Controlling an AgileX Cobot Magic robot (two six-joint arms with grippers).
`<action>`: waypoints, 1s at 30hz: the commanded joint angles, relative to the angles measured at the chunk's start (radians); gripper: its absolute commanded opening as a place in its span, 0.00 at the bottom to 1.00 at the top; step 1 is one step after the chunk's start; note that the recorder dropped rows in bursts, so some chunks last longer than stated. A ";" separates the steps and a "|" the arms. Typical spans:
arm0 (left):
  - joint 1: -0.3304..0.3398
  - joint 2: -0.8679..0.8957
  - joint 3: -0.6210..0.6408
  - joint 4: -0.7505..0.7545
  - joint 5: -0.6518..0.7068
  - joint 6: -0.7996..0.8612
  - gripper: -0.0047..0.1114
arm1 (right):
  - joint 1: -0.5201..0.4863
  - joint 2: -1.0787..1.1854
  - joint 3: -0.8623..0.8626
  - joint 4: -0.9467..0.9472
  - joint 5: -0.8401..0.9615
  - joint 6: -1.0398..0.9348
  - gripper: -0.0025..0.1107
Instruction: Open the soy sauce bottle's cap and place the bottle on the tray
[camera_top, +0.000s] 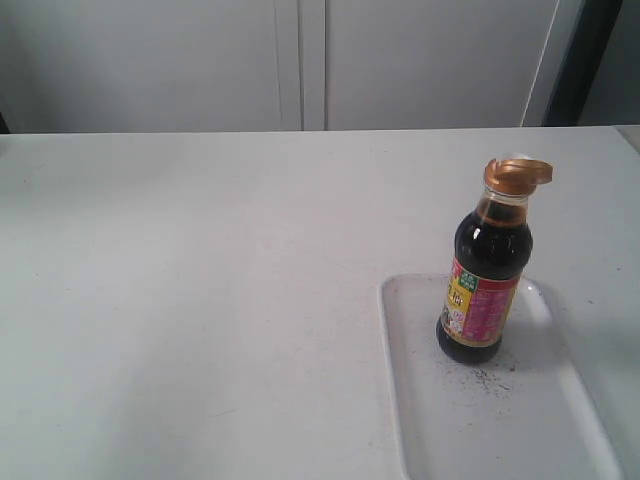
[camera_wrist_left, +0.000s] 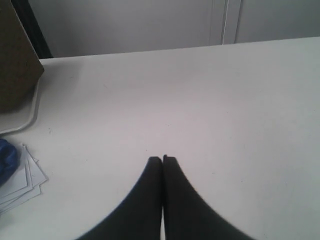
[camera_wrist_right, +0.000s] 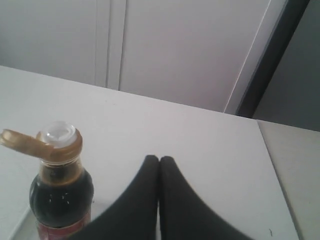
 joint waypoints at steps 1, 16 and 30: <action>0.002 -0.072 0.031 -0.037 -0.014 -0.010 0.04 | 0.002 -0.100 0.054 0.035 -0.019 0.007 0.02; 0.002 -0.157 0.111 -0.049 -0.075 -0.010 0.04 | 0.002 -0.200 0.094 0.050 -0.036 0.002 0.02; 0.002 -0.157 0.111 -0.049 -0.075 -0.010 0.04 | 0.002 -0.200 0.094 0.052 -0.035 0.005 0.02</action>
